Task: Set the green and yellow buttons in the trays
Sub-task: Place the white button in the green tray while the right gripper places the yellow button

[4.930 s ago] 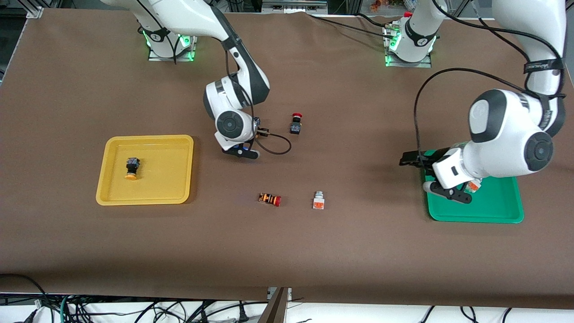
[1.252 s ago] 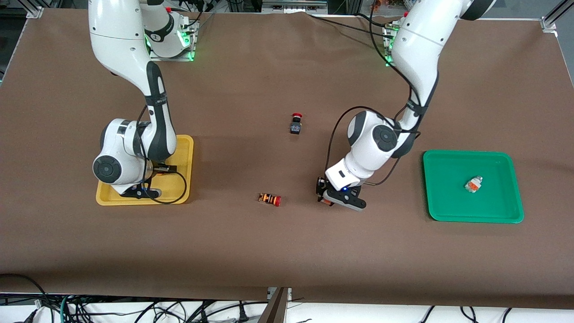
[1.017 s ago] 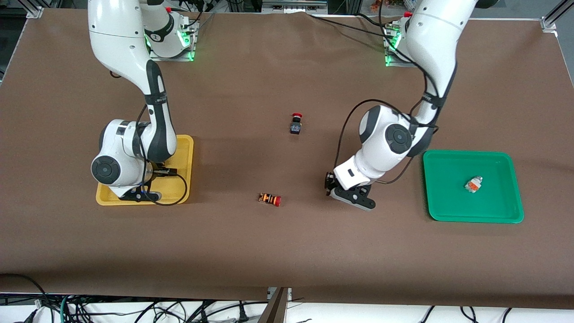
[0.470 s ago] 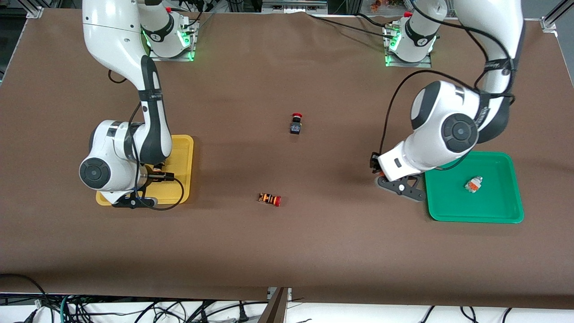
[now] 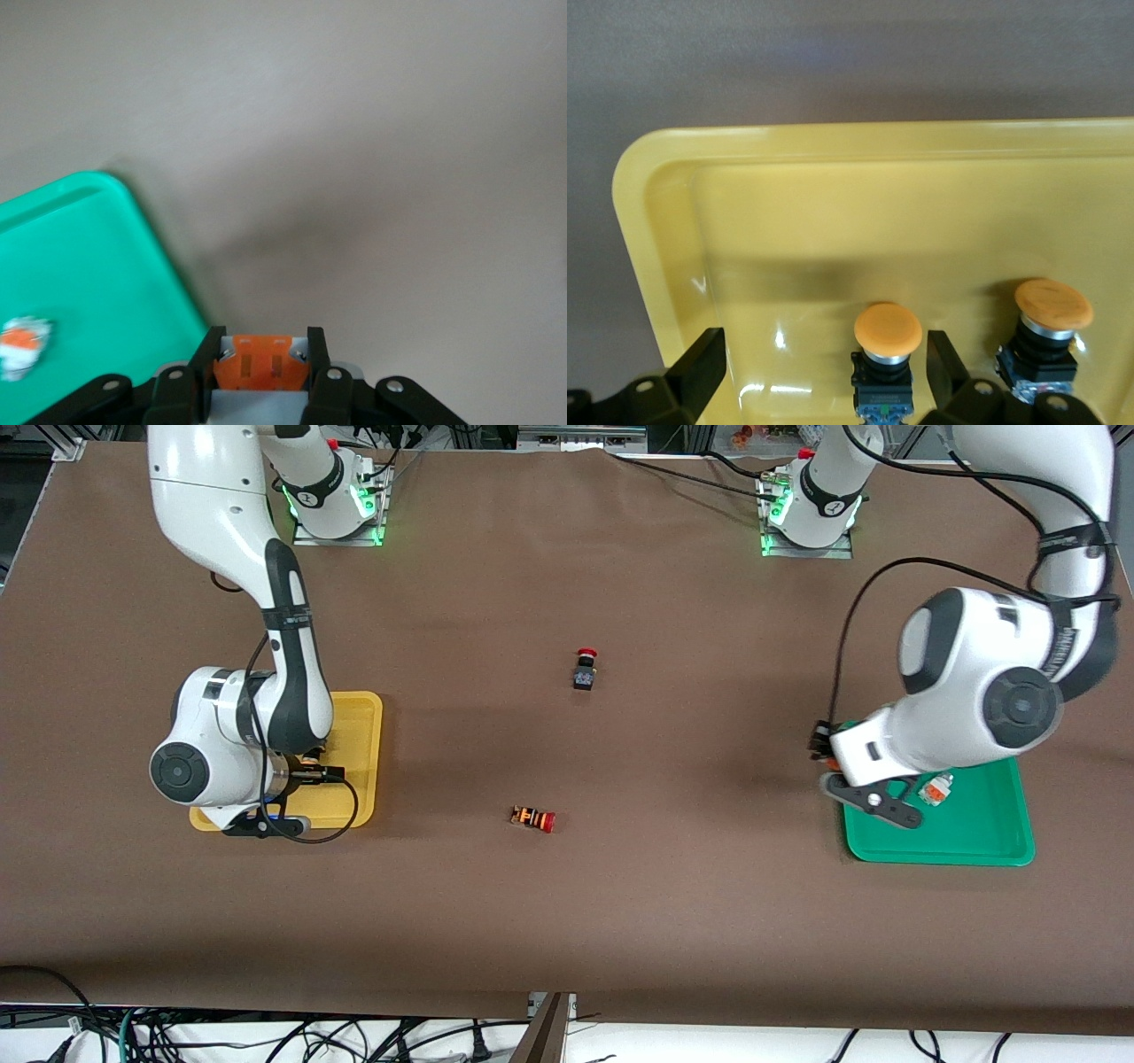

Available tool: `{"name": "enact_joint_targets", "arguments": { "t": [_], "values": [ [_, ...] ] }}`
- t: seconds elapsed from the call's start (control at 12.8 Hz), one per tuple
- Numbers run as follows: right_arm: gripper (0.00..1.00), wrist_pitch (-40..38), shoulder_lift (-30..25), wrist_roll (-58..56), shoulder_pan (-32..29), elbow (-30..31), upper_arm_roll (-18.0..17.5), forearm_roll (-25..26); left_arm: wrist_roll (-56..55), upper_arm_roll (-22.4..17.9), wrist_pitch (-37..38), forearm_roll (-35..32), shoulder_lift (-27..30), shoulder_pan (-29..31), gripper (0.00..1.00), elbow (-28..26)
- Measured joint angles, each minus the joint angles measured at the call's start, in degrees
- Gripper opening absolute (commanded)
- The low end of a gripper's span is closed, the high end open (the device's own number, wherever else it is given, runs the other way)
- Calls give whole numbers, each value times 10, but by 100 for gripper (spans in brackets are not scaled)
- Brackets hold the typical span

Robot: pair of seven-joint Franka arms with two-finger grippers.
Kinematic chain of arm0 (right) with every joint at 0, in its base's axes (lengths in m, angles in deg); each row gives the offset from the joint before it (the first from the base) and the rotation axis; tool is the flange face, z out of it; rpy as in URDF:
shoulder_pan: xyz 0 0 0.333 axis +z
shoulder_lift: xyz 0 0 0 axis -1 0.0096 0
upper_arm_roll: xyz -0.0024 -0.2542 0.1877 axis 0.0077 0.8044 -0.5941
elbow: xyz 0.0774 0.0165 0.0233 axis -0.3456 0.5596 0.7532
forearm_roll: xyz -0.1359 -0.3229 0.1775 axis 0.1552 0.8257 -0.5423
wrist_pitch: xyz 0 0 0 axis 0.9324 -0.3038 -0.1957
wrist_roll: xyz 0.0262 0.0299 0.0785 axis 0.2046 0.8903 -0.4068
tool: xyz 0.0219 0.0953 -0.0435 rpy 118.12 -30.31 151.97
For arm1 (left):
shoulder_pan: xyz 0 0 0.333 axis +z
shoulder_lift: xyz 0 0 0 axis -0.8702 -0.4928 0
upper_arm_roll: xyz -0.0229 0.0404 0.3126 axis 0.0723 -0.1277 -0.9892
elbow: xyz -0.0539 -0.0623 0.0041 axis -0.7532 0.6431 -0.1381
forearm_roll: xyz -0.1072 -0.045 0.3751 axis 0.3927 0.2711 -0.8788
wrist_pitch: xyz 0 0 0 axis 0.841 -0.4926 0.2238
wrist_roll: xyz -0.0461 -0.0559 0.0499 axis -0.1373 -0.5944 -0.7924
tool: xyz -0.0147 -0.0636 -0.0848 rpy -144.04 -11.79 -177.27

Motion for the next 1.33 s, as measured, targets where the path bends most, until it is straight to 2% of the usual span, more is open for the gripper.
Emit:
{"name": "enact_joint_targets", "arguments": {
  "t": [0.16, 0.23, 0.39, 0.55, 0.78, 1.17, 1.33],
  "values": [
    [100, 0, -17, 0, -88, -4, -91, 59, 49, -38, 8, -23, 0, 5, 21, -5],
    [100, 0, -25, 0, -123, -6, -125, 81, 60, -47, 9, -42, 0, 8, 21, -10],
    [100, 0, -37, 0, -158, -6, -158, 100, 65, -52, 1, -68, 0, 16, 23, -25],
    [100, 1, -48, 0, -183, -6, -189, 130, 75, -56, -48, -74, -1, 22, 23, -59],
    [100, 1, -77, 0, -210, -9, -222, 158, 119, -69, -159, -74, -4, 31, 23, -126],
    [100, -15, -165, 0, -229, 14, -238, 162, 153, -82, -382, -74, -24, 46, 23, -240],
    [100, -16, -204, 0, -231, 39, -245, 165, 154, -86, -442, -74, -39, 47, 23, -267]
  ]
}}
